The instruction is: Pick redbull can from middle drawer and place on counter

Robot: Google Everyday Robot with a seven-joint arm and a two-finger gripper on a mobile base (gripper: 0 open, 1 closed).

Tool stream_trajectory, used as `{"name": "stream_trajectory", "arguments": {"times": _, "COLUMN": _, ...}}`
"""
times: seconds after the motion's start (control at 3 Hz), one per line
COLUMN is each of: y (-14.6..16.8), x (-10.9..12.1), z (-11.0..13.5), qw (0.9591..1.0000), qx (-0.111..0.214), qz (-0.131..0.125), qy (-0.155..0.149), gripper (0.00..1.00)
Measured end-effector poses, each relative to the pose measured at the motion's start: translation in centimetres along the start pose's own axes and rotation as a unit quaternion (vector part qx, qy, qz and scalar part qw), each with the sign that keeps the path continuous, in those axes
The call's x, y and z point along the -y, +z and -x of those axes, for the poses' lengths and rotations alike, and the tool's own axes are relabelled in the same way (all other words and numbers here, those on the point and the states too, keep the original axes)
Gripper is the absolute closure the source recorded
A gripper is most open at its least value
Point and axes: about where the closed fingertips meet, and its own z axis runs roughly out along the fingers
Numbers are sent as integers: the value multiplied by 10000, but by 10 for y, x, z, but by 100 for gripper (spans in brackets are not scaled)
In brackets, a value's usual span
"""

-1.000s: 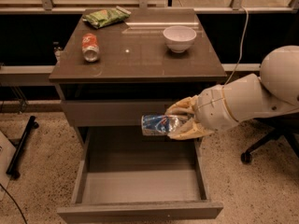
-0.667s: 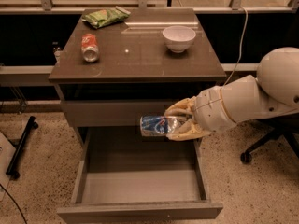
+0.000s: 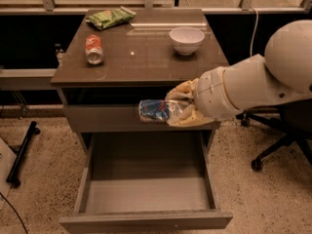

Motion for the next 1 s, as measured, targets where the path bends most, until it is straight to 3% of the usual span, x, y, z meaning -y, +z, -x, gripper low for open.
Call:
{"name": "stream_trajectory", "arguments": {"times": 0.33, "y": -2, "x": 36, "z": 13, "qw": 9994, "qx": -222, "qz": -259, "qy": -101, "gripper": 100}}
{"name": "stream_trajectory", "arguments": {"times": 0.67, "y": 5, "x": 74, "z": 14, "qw": 9985, "qx": -295, "qz": -455, "qy": 23, "gripper": 100}}
{"name": "stream_trajectory", "arguments": {"times": 1.0, "y": 22, "x": 109, "z": 10, "qw": 9977, "qx": -162, "qz": -613, "qy": 245, "gripper": 100}}
